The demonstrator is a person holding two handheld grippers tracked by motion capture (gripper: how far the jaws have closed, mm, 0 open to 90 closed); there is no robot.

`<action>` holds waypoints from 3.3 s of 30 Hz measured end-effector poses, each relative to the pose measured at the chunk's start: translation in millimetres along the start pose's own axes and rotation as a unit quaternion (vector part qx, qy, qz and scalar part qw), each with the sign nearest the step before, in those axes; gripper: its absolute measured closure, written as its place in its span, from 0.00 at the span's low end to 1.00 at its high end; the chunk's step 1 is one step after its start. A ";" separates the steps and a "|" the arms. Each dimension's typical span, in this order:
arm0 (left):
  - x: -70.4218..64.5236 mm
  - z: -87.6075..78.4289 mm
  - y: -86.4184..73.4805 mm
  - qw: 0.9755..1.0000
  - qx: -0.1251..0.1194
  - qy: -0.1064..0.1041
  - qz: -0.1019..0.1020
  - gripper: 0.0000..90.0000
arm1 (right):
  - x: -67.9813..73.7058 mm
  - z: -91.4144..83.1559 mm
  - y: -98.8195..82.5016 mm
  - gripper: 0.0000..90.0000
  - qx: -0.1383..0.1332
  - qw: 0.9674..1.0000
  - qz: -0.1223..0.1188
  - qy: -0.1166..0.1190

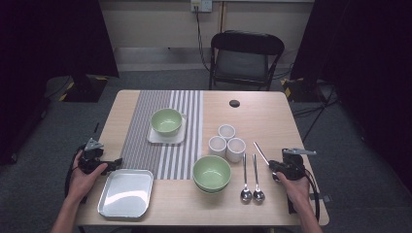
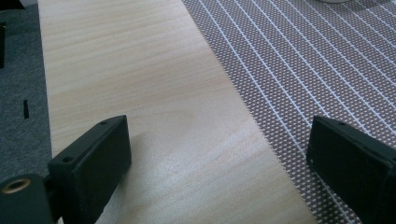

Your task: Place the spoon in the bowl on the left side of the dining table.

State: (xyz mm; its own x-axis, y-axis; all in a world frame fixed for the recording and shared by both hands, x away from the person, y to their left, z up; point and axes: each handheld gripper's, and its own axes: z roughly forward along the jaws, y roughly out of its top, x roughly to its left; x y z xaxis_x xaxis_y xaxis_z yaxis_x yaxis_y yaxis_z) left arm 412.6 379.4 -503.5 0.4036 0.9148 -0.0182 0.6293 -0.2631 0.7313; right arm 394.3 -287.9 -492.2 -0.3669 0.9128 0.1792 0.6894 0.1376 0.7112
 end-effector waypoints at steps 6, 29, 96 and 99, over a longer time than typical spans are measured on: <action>0.3 -0.1 0.1 1.000 0.001 -0.001 0.001 0.07 | 0.1 0.6 0.2 0.96 -0.003 1.000 0.003 0.002; 0.2 0.0 0.0 1.000 0.000 -0.002 0.000 0.07 | 6.6 -10.5 -0.4 1.00 -0.008 1.000 -0.018 -0.015; -37.8 -57.6 13.3 0.997 -0.043 -0.026 0.066 0.22 | 27.5 -35.9 12.6 1.00 -0.068 0.997 -0.016 0.041; -39.4 -60.7 10.5 0.997 -0.049 -0.029 0.059 0.22 | 32.3 -37.9 14.1 1.00 -0.073 0.996 -0.019 0.049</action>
State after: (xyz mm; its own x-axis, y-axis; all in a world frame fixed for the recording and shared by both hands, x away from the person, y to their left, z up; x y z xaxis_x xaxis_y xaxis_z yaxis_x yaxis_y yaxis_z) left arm 363.0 359.1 -453.7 0.5109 0.8589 0.0348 0.5080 -0.3344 0.7938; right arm 368.6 -271.1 -450.6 -0.4547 0.8654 0.2104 0.5782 0.1071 0.8088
